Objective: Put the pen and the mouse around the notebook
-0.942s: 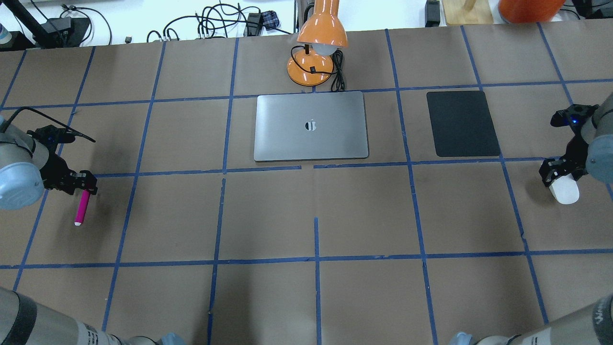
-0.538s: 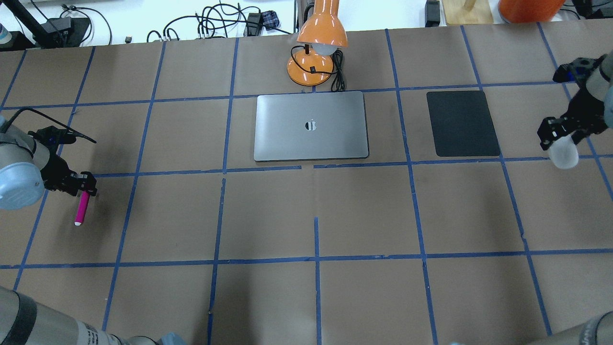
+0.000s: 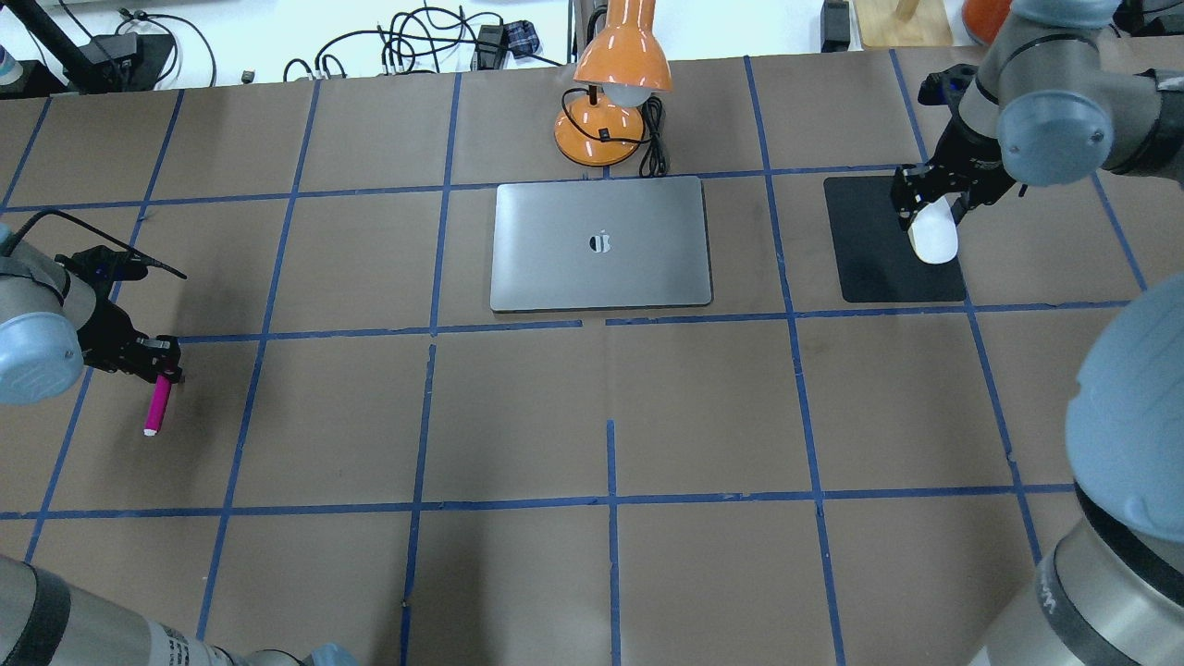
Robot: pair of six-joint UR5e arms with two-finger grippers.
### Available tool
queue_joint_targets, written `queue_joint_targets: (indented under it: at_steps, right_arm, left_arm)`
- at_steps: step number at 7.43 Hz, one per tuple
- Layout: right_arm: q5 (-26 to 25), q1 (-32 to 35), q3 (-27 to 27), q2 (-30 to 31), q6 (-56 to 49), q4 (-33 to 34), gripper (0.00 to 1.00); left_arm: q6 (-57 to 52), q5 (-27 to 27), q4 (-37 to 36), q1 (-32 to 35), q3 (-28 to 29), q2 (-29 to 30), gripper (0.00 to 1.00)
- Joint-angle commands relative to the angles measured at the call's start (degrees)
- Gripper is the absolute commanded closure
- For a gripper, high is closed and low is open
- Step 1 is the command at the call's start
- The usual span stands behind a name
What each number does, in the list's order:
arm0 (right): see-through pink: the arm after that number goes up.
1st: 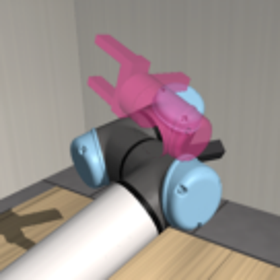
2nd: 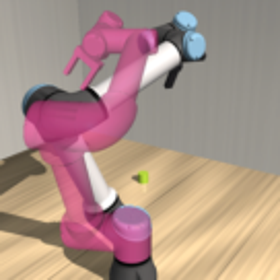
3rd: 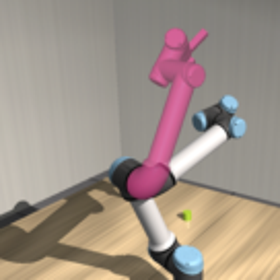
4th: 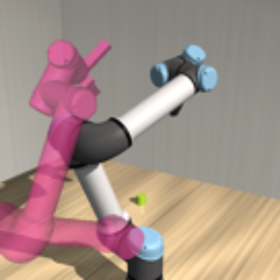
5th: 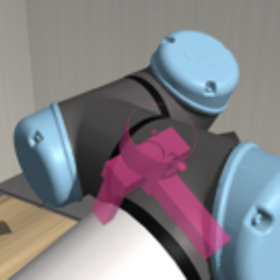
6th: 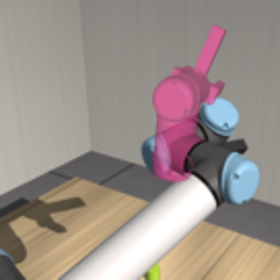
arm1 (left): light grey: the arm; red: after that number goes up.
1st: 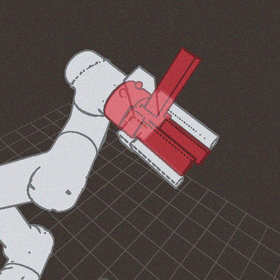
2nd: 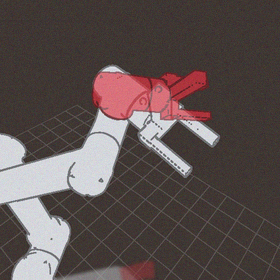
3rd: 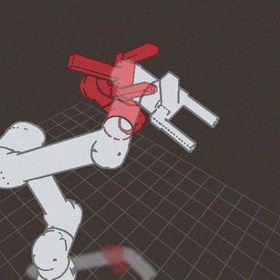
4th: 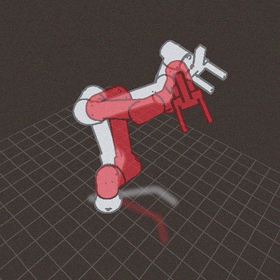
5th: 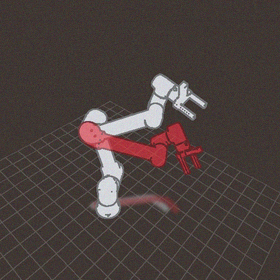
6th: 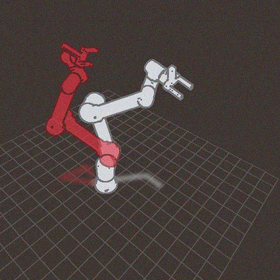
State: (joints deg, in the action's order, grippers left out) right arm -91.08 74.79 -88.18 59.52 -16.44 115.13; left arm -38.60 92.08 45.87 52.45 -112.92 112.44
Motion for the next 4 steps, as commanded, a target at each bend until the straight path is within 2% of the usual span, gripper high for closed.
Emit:
queue_joint_targets:
  at_steps: [1, 2, 3, 4]
  right_arm:
    - [-0.06, 0.53, 2.39, -3.88, 2.28, 0.45, 0.94]
    - [0.03, 0.62, 2.22, -3.88, 4.73, 0.36, 0.94]
    - [0.64, 0.62, 2.13, -4.49, 4.75, 0.1, 0.87]
    - [0.73, 0.7, 1.44, -4.76, 4.15, 0.1, 0.71]
  left_arm:
    - [0.1, 0.46, 1.59, -0.16, 0.51, 0.06, 1.0]
    - [0.1, 0.64, 2.28, -0.25, 0.51, 0.06, 1.0]
    - [0.1, 0.64, 2.73, -0.25, 0.6, -0.29, 1.0]
    - [0.88, 3.08, 2.73, 0.1, 1.29, -0.64, 1.0]
